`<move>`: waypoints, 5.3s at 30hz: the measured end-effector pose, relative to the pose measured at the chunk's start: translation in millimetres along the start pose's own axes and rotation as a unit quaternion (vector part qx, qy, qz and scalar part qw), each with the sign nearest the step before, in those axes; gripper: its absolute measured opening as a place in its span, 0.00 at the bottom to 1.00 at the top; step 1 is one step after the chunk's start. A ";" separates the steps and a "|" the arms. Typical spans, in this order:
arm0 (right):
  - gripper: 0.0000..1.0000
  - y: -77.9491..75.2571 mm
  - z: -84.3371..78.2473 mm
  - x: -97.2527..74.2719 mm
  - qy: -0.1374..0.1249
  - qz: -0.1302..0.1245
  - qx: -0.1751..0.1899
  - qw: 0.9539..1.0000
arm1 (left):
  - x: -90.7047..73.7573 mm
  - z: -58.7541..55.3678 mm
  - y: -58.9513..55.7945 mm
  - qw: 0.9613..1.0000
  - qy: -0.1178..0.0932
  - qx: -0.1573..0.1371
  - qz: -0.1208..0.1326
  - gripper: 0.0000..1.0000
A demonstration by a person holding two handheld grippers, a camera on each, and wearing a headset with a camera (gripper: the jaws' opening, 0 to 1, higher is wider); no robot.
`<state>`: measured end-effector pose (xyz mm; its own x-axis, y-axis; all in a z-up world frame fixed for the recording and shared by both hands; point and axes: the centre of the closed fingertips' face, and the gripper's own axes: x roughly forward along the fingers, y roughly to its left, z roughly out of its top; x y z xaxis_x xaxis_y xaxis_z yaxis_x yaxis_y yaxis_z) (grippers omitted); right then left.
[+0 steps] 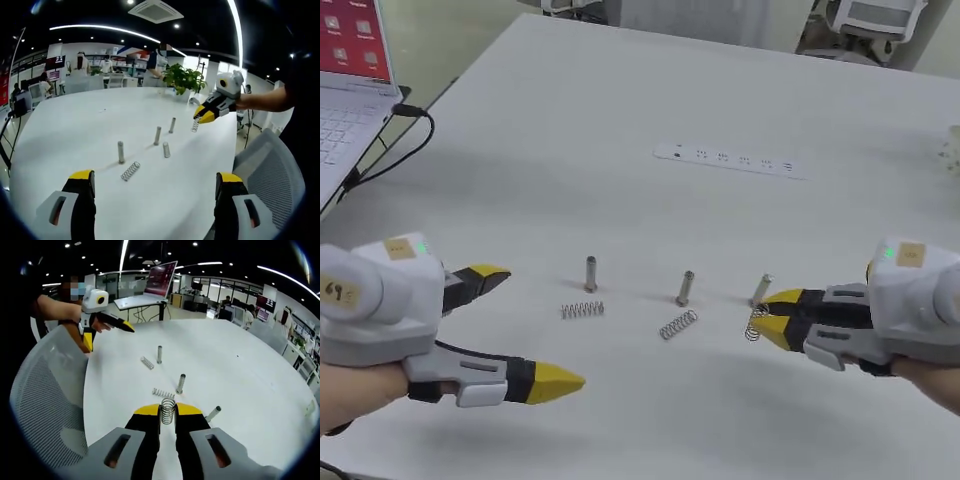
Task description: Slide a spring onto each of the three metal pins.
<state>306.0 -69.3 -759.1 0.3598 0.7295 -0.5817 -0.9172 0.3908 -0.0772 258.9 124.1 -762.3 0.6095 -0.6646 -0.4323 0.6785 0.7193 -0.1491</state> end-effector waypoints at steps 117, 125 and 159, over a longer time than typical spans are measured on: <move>0.27 -68.5 -49.2 28.7 0.041 -0.086 0.109 0.989 | -7.7 -8.5 6.6 1.000 0.004 -0.013 0.015 0.96; 0.27 -63.5 -46.6 18.5 0.035 -0.087 0.106 0.990 | -9.0 -8.0 5.0 1.000 0.000 -0.010 0.016 0.96; 0.25 -12.3 -43.0 6.7 0.028 -0.048 0.078 0.995 | -11.0 -8.0 -2.0 1.000 -0.006 -0.017 0.013 0.94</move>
<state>312.4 -93.3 -796.9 0.4298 0.6541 -0.6225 -0.8401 0.5424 -0.0101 247.6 131.6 -764.3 0.6319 -0.6479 -0.4254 0.6478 0.7428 -0.1690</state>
